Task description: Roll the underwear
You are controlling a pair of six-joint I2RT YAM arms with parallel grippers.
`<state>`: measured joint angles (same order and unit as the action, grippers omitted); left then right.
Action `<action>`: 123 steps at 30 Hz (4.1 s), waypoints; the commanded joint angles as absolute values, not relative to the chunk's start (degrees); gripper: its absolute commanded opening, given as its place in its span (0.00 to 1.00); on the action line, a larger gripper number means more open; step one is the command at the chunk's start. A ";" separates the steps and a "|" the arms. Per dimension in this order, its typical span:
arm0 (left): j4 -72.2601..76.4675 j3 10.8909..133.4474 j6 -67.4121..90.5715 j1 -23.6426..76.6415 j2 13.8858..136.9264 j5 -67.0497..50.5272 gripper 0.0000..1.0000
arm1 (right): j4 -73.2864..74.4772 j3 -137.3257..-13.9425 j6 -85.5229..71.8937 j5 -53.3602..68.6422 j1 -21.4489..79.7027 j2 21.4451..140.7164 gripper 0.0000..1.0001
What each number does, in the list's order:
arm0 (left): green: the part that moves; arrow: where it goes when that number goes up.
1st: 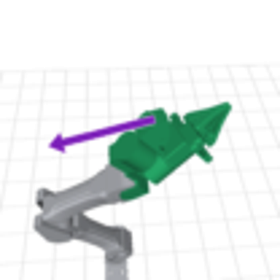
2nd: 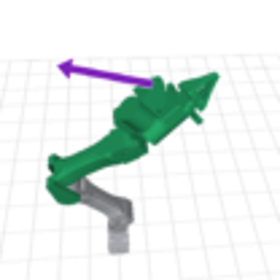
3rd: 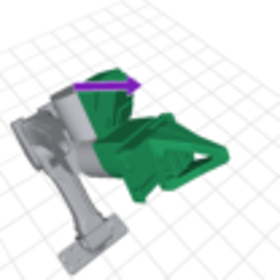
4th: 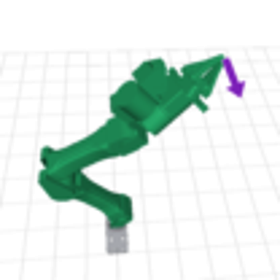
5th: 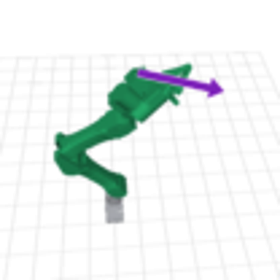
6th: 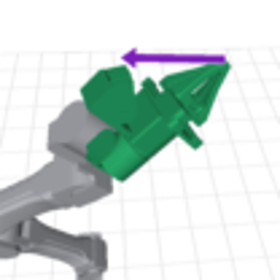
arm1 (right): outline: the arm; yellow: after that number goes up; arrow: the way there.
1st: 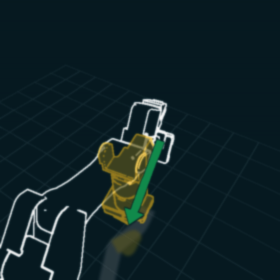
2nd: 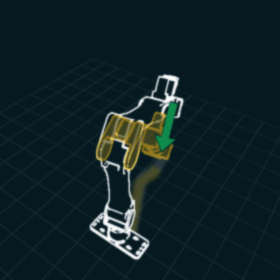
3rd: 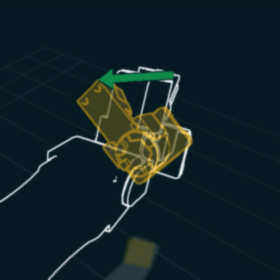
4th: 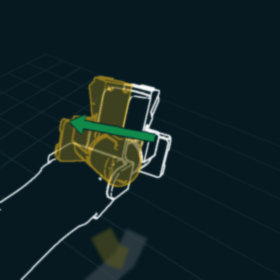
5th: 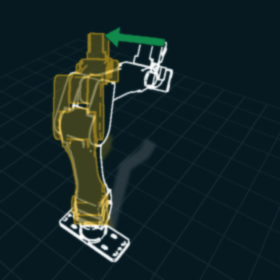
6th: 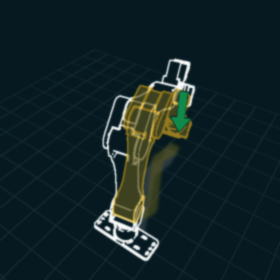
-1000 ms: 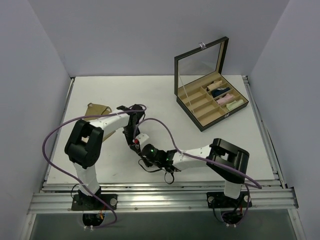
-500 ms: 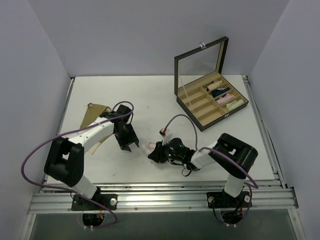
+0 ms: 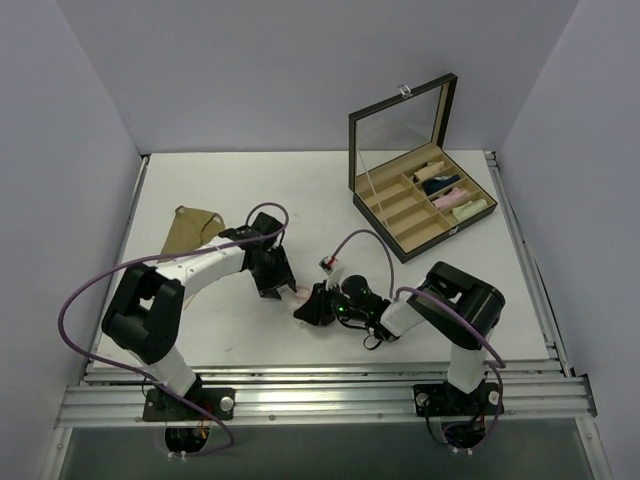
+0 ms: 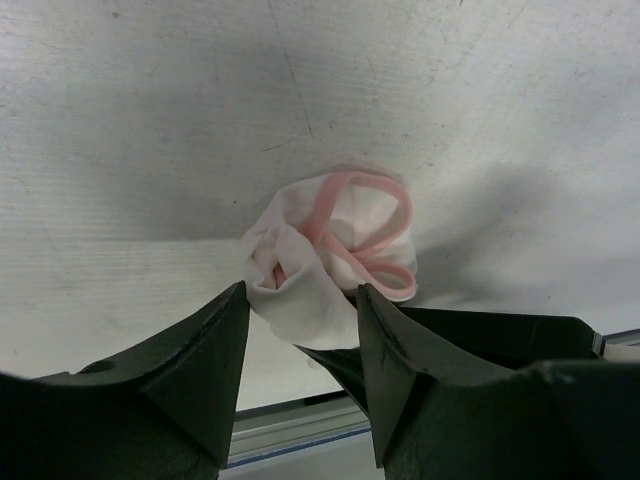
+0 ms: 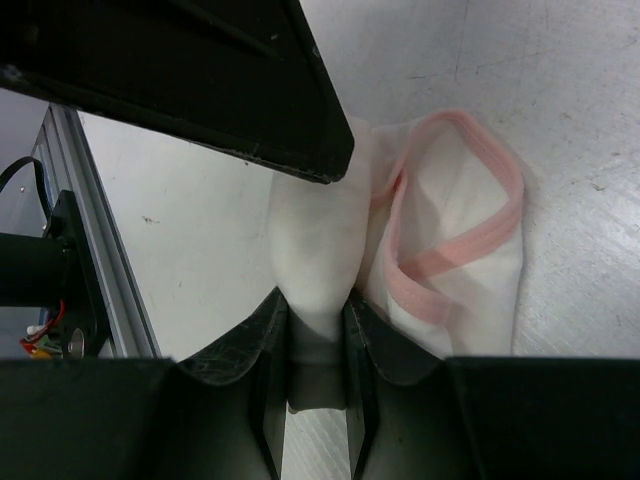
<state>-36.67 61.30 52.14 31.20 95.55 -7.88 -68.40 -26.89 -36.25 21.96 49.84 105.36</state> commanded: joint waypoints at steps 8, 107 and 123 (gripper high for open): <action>-31.37 61.52 50.37 33.13 102.30 -11.86 0.29 | -51.97 -29.95 -34.55 20.41 50.01 107.06 0.18; -42.54 62.14 53.17 41.84 107.84 -8.70 0.27 | -26.46 -28.21 -36.31 -5.36 60.03 86.40 0.46; -43.77 64.07 53.26 43.24 110.92 -7.03 0.25 | -18.98 -33.75 -32.52 -2.73 57.31 81.82 0.59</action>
